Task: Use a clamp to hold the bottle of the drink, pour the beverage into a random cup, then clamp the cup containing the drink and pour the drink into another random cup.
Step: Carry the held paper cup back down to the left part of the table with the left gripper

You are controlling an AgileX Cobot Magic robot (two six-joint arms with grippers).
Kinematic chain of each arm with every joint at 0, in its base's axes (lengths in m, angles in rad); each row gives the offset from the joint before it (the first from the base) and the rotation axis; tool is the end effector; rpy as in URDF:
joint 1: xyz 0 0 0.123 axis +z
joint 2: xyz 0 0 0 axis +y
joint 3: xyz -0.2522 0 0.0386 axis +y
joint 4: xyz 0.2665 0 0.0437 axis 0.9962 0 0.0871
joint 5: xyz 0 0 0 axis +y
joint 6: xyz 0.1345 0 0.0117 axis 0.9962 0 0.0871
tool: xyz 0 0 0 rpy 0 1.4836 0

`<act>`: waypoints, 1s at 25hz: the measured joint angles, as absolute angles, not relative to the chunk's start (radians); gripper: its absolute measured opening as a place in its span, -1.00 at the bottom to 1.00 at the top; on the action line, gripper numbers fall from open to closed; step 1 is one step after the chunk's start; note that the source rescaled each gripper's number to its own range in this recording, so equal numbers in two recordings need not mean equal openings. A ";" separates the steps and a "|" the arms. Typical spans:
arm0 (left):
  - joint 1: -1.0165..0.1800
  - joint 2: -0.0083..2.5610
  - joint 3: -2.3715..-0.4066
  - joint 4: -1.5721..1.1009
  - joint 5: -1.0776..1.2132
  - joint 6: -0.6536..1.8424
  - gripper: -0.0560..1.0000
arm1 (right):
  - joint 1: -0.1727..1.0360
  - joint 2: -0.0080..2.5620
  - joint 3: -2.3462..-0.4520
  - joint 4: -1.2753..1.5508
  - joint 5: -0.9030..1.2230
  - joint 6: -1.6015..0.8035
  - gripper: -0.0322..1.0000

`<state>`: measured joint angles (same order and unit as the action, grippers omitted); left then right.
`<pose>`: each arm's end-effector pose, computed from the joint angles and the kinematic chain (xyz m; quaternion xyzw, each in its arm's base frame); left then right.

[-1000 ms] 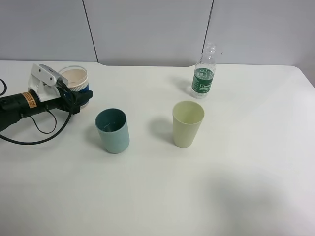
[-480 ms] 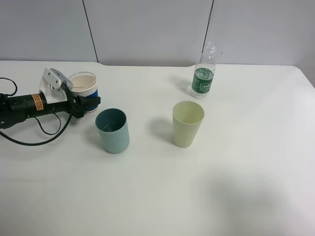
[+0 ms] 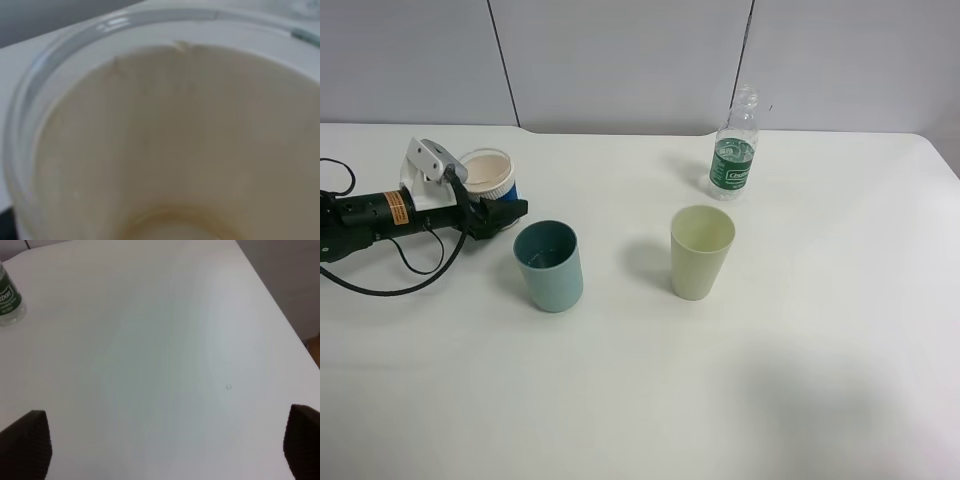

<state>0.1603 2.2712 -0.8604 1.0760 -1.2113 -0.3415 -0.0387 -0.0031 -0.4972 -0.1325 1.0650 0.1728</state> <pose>0.3608 -0.0543 0.0034 0.2808 0.7330 -0.2883 0.5483 0.0792 -0.0187 0.2658 0.0927 0.8474 -0.0312 0.5220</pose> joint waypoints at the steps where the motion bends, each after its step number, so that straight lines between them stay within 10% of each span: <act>1: 0.160 2.271 -0.860 1.073 -1.210 -0.348 0.79 | -0.039 -0.003 -0.497 -0.133 1.065 0.173 0.70; 25: 0.160 2.271 -0.860 1.063 -1.210 -0.352 0.96 | -0.039 -0.003 -0.497 -0.133 1.065 0.173 0.70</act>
